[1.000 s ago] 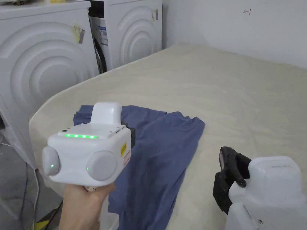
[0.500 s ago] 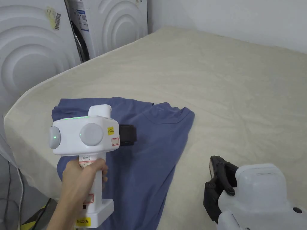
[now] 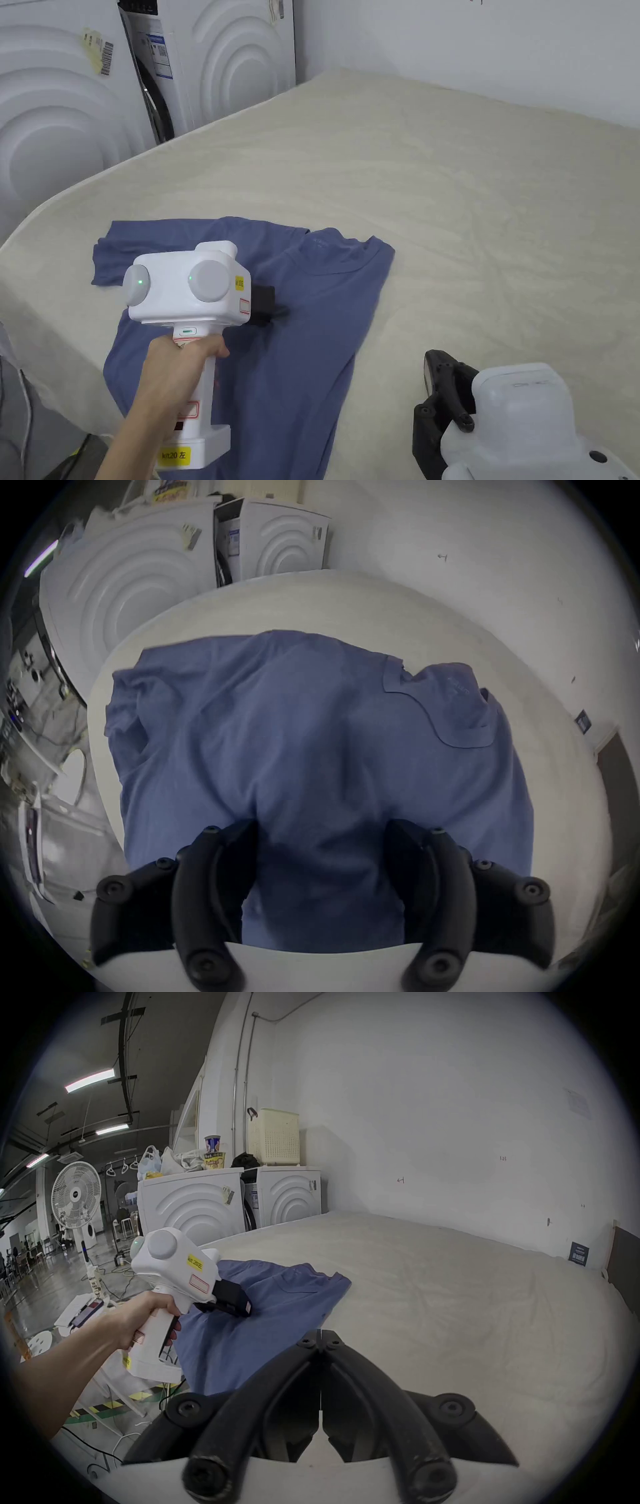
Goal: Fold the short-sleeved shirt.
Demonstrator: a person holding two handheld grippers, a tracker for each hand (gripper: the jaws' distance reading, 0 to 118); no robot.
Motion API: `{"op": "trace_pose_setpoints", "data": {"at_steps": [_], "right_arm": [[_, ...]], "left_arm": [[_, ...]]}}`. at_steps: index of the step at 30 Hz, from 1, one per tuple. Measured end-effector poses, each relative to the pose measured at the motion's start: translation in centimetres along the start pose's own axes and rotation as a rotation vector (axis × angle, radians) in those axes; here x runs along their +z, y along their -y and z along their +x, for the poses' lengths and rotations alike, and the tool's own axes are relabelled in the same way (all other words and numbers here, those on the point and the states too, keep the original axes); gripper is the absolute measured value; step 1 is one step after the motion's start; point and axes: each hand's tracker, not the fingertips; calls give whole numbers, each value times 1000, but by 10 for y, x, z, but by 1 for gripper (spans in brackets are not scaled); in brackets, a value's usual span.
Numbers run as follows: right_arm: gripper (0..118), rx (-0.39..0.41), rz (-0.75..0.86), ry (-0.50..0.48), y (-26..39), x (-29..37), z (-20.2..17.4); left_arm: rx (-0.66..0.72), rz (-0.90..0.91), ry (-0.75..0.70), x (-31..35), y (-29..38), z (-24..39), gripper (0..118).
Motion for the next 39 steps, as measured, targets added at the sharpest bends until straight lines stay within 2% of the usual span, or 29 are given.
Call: {"op": "trace_pose_setpoints", "data": {"at_steps": [3, 4, 7, 8, 13, 19, 24, 29, 33, 37, 39], "right_arm": [[0, 8, -6, -1, 1, 0, -1], [0, 10, -12, -1, 1, 0, -1], [0, 15, -20, 1, 3, 0, -1], [0, 14, -23, 2, 4, 0, 0], [0, -10, -35, 8, 2, 1, 5], [0, -7, -30, 36, 0, 11, 13], [0, -42, -20, 53, -7, 24, 21], [0, -43, 33, 87, -16, 48, 30], [0, -78, 68, 119, -22, 69, 45], [0, -106, 113, 163, -28, 94, 62], [0, -109, 139, 203, -31, 107, 70]], "left_arm": [[21, -14, -3, 3, -1, 0, 61], [26, -16, -16, 5, -2, -1, 53], [36, -8, -13, 11, -1, -4, 17], [36, -10, -6, 12, 0, -4, 15], [45, -3, -5, 16, 0, -5, 10], [41, 30, 9, 34, 0, -7, 10], [31, 77, -11, 64, -12, 0, 10], [5, 170, 23, 111, -31, 20, 10], [-104, 296, -2, 163, -48, 52, 9], [-123, 398, 82, 218, -67, 82, 9], [-184, 451, 84, 245, -75, 104, 9]]}}
